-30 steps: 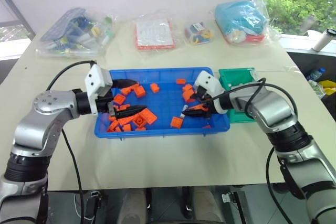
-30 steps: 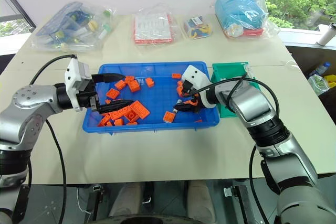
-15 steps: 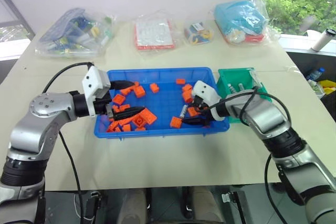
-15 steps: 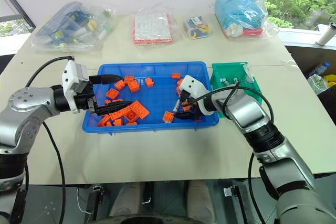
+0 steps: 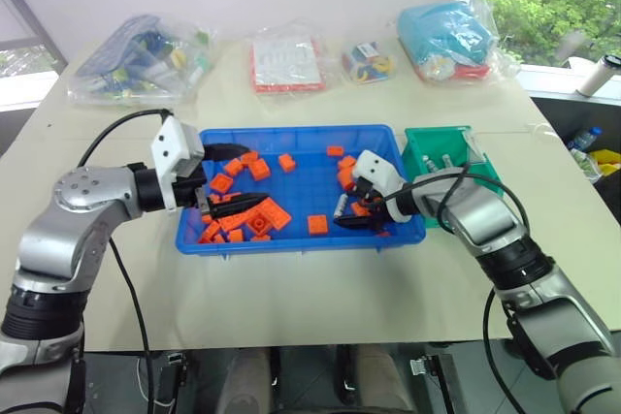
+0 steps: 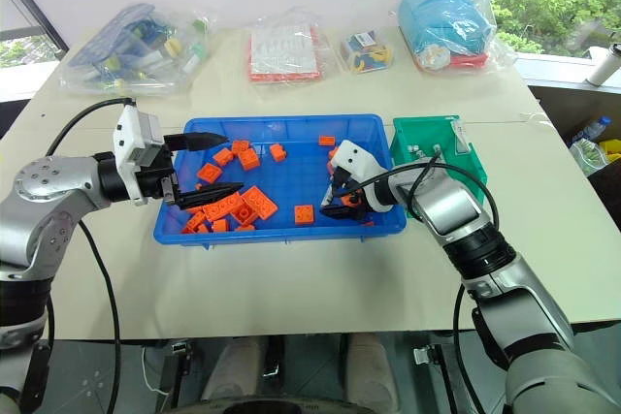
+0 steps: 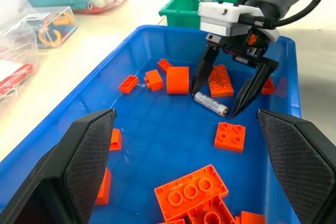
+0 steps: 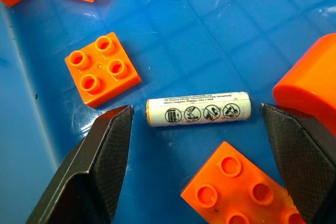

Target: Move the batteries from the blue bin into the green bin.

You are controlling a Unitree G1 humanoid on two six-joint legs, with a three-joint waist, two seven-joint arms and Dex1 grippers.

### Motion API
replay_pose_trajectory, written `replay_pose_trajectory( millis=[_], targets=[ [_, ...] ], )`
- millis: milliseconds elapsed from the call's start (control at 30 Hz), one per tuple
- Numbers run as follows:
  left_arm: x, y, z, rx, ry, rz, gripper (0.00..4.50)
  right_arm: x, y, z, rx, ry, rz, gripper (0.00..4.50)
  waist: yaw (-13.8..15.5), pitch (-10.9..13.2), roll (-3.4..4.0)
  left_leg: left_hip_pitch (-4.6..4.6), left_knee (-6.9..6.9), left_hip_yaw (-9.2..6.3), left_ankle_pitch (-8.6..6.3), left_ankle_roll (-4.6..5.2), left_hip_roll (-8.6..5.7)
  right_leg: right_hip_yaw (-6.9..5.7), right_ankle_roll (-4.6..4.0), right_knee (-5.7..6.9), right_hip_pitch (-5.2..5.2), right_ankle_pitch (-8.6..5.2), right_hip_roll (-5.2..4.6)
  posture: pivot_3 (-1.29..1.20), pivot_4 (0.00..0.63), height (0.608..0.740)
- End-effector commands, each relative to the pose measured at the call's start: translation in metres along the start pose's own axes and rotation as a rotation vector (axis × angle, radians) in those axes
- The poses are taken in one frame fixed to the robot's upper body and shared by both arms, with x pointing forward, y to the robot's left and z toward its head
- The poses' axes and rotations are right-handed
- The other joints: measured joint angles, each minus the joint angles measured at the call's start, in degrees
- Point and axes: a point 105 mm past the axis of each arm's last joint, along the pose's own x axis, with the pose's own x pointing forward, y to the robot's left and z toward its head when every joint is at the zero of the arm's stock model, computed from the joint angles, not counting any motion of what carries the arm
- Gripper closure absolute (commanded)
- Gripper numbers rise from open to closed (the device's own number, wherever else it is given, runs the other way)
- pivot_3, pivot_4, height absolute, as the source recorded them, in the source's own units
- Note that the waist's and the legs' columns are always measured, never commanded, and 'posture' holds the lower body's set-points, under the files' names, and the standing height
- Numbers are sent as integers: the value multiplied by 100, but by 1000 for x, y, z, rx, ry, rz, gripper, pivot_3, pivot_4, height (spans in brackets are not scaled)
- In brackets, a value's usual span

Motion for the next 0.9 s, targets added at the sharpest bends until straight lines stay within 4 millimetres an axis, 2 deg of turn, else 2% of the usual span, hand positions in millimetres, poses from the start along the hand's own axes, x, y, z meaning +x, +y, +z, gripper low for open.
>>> replay_pose_trajectory(
  millis=[33,133,200,233,333,400,467,533,600,700,800,867,900],
  targets=[
    [-1,2,12,48,-31,4,0,5,0,-2,0,14,5,568,-2,-1,-2,0,0,0,0,0,0,0,0,0,0,0,0,0,150,737],
    [-1,3,12,48,-31,5,0,8,3,1,-12,6,17,1303,-9,-2,-2,3,0,0,0,0,0,0,0,1,2,0,0,0,150,737],
    [-1,3,11,48,-29,5,0,8,5,3,-15,-2,23,2066,-9,-2,-2,3,-1,0,0,0,1,0,0,1,2,0,1,0,150,737],
    [-1,2,11,47,-29,5,0,8,6,5,-14,-6,23,2220,-9,-2,-2,3,-1,0,0,0,1,0,0,1,2,0,1,0,150,737],
    [-1,2,11,47,-28,5,0,-5,4,17,14,-53,18,2219,-4,-2,-2,3,-1,0,0,0,1,0,0,1,2,0,1,0,150,737],
    [-1,2,11,46,-28,5,0,-20,-2,31,45,-110,1,2219,-3,-1,-2,2,-1,0,0,0,1,0,0,1,2,0,0,0,150,737],
    [-1,2,10,43,-29,5,0,-50,-15,55,158,-242,-20,2219,3,0,-1,0,0,0,0,0,1,0,0,1,0,0,0,0,150,737],
    [-1,2,9,40,-28,4,0,-82,-35,66,258,-348,-80,2219,7,0,0,-1,1,0,0,0,1,0,0,1,0,1,-1,0,150,737],
    [-1,2,7,35,-28,5,0,-112,-55,59,307,-378,-182,2219,26,0,0,-1,0,-1,0,0,1,-1,0,1,1,1,-1,0,150,737],
    [-1,2,5,28,-28,1,0,-141,-68,44,388,-388,-267,2219,88,-2,-4,0,-6,-3,-1,1,0,-5,-1,-9,3,0,-1,0,150,737],
    [0,2,3,21,-28,-9,0,-157,-74,29,454,-388,-318,2219,82,-2,-3,1,-7,-1,-2,1,0,-4,-1,-8,2,0,-2,0,150,737],
    [3,3,4,20,-32,-18,0,-160,-78,6,500,-350,-376,2219,85,-2,-3,2,-7,-1,-1,1,0,-3,-1,-5,2,0,-2,0,150,737],
    [4,4,4,21,-35,-22,0,-161,-82,-7,540,-333,-417,1719,85,-2,-3,2,-6,-1,-1,1,0,-3,-1,-5,2,0,-2,0,150,737]
  ],
)
